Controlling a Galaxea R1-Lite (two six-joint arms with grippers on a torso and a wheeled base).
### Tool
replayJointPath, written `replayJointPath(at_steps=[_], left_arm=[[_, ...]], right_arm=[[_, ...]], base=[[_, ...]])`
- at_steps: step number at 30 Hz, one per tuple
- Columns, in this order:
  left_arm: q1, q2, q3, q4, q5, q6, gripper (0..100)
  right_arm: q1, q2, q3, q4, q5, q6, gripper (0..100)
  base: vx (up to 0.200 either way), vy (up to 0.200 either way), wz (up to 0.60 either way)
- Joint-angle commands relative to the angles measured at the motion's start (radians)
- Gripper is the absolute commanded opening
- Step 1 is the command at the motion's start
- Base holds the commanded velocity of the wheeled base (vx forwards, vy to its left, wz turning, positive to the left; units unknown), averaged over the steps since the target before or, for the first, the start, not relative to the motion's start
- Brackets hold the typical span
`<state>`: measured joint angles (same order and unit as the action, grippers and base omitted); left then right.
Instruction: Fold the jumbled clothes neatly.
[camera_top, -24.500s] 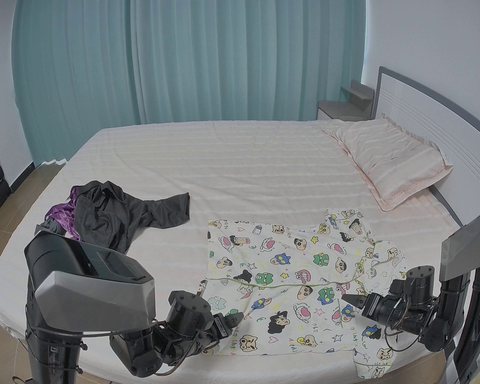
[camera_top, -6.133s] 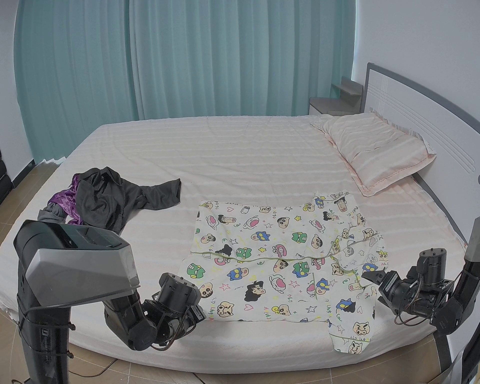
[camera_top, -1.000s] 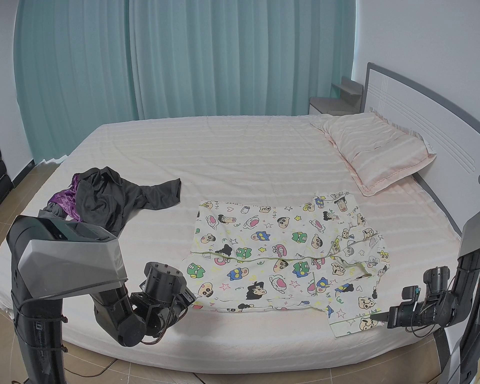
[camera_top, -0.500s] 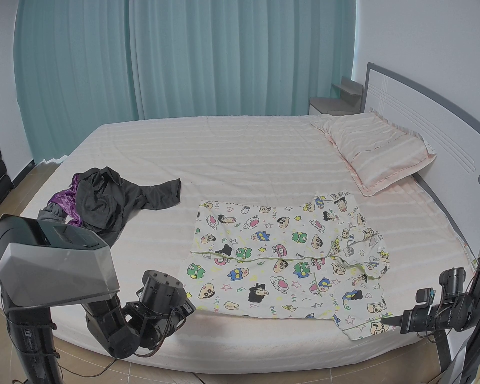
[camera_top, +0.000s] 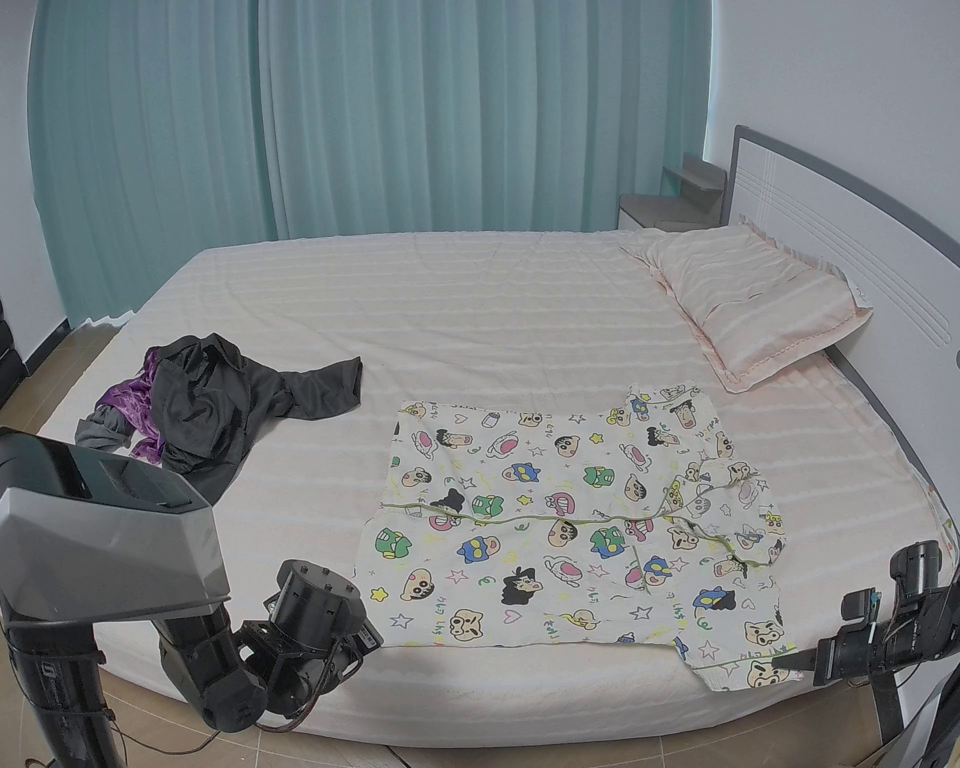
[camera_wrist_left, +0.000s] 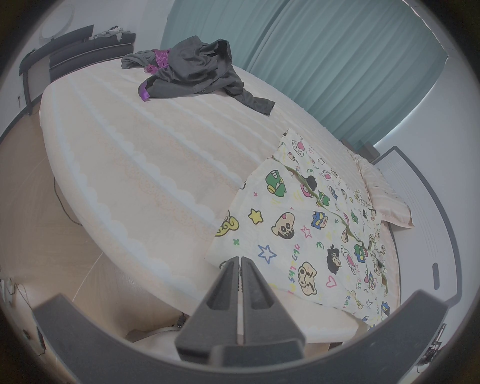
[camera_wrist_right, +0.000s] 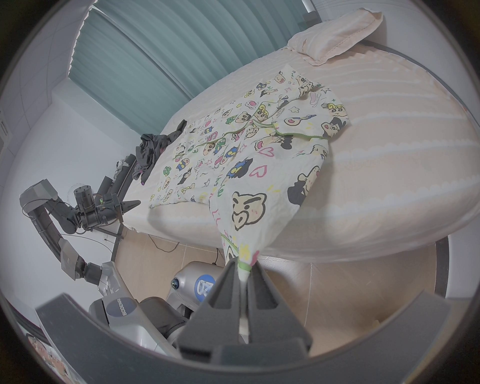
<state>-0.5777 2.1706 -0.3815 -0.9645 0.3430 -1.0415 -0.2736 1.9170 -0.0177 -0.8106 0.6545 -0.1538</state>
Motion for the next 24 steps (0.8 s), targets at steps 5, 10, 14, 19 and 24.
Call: replayJointPath(at_steps=[5,10,14,19,24], left_arm=[[0.015,-0.029,0.038,-0.007,-0.050,0.037,0],[0.091,-0.094,0.062,-0.005,-0.237,0.109,0],[0.197,-0.092,0.061,-0.007,-0.417,0.235,100],[0.262,-0.074,0.055,-0.005,-0.542,0.365,100],[0.262,0.041,-0.022,-0.008,-0.555,0.463,100]], right_arm=[[-0.038,-0.019,0.018,0.036,0.004,-0.036,0],[-0.039,-0.012,0.018,0.036,0.005,-0.035,0],[-0.039,-0.007,0.018,0.036,0.013,-0.035,0],[-0.039,-0.007,0.018,0.036,0.017,-0.033,0],[-0.039,-0.006,0.018,0.030,0.019,-0.033,0]], base=[[0.000,0.000,0.00],[0.000,0.000,0.00],[0.000,0.000,0.00],[0.000,0.000,0.00],[0.000,0.000,0.00]])
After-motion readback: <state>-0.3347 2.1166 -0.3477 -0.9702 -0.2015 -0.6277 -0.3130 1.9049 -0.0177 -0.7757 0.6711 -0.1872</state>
